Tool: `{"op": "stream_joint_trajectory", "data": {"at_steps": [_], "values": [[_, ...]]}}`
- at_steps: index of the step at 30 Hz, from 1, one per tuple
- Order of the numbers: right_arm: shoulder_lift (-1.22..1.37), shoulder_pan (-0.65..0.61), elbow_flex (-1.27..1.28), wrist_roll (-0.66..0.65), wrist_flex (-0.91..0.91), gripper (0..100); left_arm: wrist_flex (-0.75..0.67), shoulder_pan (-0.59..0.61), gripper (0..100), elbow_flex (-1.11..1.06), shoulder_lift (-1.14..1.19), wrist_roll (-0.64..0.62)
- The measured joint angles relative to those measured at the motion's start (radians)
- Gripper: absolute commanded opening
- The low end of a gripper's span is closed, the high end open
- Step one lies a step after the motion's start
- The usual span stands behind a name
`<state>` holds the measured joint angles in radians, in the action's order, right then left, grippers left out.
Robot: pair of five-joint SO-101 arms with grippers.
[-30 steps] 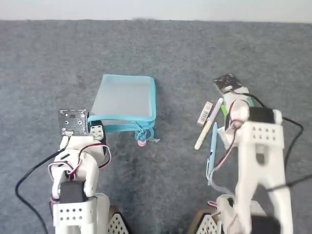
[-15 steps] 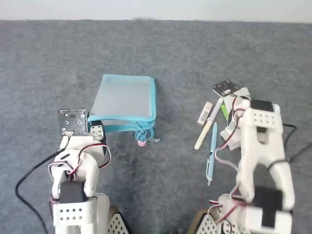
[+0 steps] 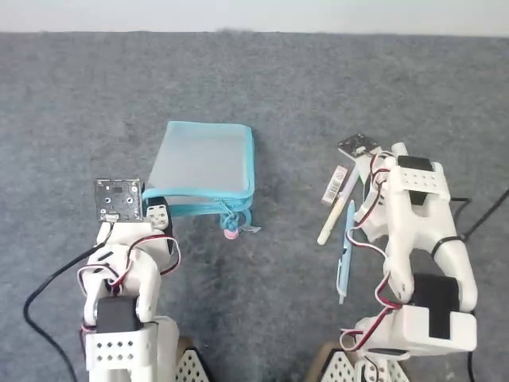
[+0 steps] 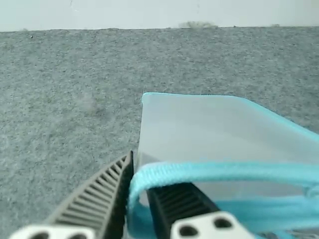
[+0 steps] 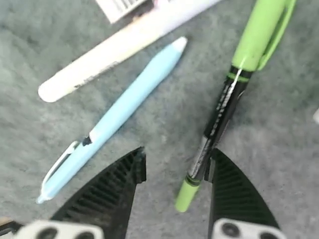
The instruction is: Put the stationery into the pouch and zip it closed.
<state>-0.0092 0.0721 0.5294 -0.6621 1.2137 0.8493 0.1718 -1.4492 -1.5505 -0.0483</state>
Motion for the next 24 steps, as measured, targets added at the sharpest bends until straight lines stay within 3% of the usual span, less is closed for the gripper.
{"op": "stream_joint_trajectory", "data": {"at_steps": [7, 16, 24], "values": [[0.0, 0.005, 0.028, -0.044, -0.012, 20.1, 0.0, 0.0, 1, 0.0, 0.0, 0.0], [0.0, 0.115, 0.038, -0.083, -0.037, 20.0, 0.0, 0.0, 1, 0.0, 0.0, 0.0], [0.0, 0.146, 0.104, -0.092, -0.092, 13.1, 0.0, 0.0, 1, 0.0, 0.0, 0.0]]}}
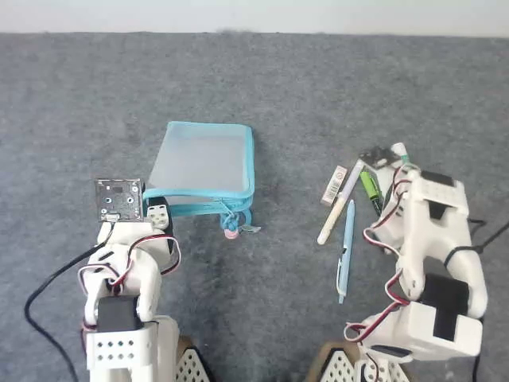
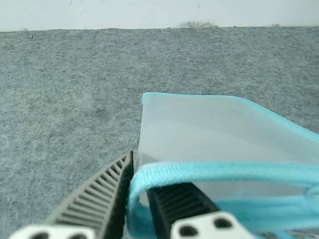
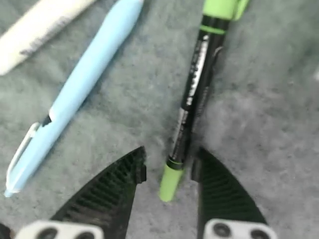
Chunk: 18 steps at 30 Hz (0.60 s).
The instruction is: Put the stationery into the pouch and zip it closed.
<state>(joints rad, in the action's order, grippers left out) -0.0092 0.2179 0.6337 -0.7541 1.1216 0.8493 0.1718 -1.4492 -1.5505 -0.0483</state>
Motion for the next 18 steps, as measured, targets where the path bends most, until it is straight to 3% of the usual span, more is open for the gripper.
{"op": "stream_joint_trajectory", "data": {"at_steps": [6, 10, 18], "values": [[-0.006, 0.003, 0.066, 0.0, -0.084, 12.1, 0.0, 0.0, 1, 0.0, 0.0, 0.0], [-0.006, 0.003, 0.066, 0.0, -0.089, 0.0, 0.0, 0.0, 1, 0.0, 0.0, 0.0], [-0.005, 0.006, 0.069, 0.014, -0.095, 0.8, 0.0, 0.0, 1, 0.0, 0.0, 0.0]]}}
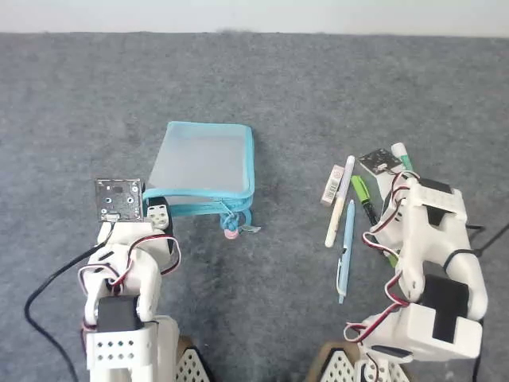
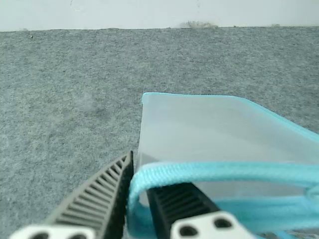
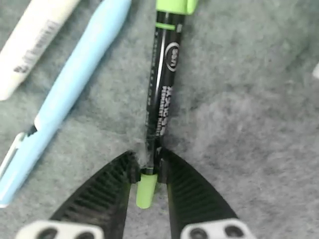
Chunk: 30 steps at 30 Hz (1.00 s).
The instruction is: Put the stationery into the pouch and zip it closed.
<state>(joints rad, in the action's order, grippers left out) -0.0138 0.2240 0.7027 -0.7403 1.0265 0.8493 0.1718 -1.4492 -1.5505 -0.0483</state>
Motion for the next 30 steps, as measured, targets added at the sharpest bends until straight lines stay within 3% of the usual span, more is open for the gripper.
{"op": "stream_joint_trajectory", "data": {"at_steps": [5, 11, 16, 23, 30], "values": [[-0.051, -0.002, -0.017, 0.0, 0.11, 0.8, -0.026, 0.0, 1, -0.012, 0.0, 0.0], [-0.318, -0.051, -0.052, 0.0, 0.333, 0.8, -0.141, 0.0, 1, -0.075, 0.0, 0.0], [-0.574, -0.23, -0.052, 0.087, 0.494, 0.8, -0.153, 0.0, 1, -0.075, 0.0, -0.002], [-0.69, -0.672, -0.084, 0.255, 0.606, 0.8, -0.153, 0.0, 1, -0.075, 0.0, -0.018], [-0.692, -0.741, -0.209, 0.264, 0.7, 0.8, -0.206, 0.005, 1, -0.095, 0.003, -0.018]]}}
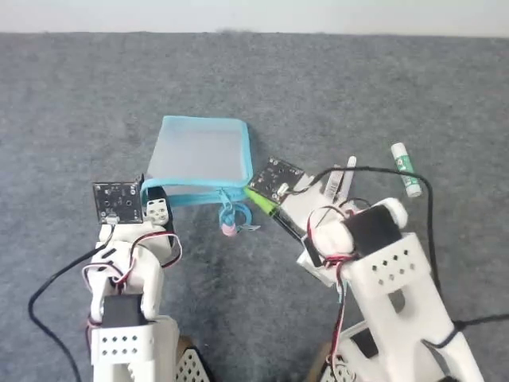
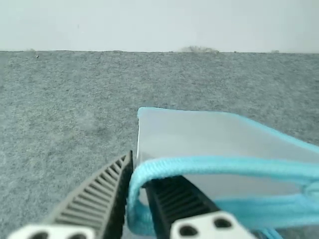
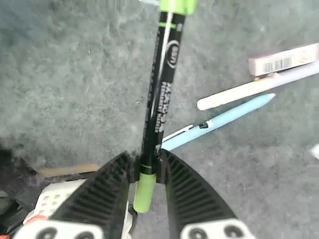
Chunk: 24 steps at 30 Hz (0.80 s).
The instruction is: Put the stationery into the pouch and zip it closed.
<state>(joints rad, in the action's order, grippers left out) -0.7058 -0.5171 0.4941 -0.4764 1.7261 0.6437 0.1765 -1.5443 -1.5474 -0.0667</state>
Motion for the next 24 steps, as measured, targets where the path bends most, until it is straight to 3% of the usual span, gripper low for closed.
{"op": "stream_joint_trajectory", "data": {"at_steps": [5, 14, 21, 24], "values": [[-0.055, -0.002, -0.135, 0.018, 0.031, 0.7, -0.005, 0.002, 1, -0.002, 0.011, 0.0], [-0.15, -0.052, -0.143, 0.026, 0.031, 0.7, -0.005, -0.015, 1, -0.002, 0.011, 0.0], [-0.212, 0.21, -0.129, -0.026, 0.031, 0.7, -0.005, -0.015, 1, -0.002, 0.012, 0.0], [-0.224, 0.209, -0.129, -0.031, 0.031, 0.7, -0.005, -0.021, 1, -0.002, 0.012, 0.0]]}}
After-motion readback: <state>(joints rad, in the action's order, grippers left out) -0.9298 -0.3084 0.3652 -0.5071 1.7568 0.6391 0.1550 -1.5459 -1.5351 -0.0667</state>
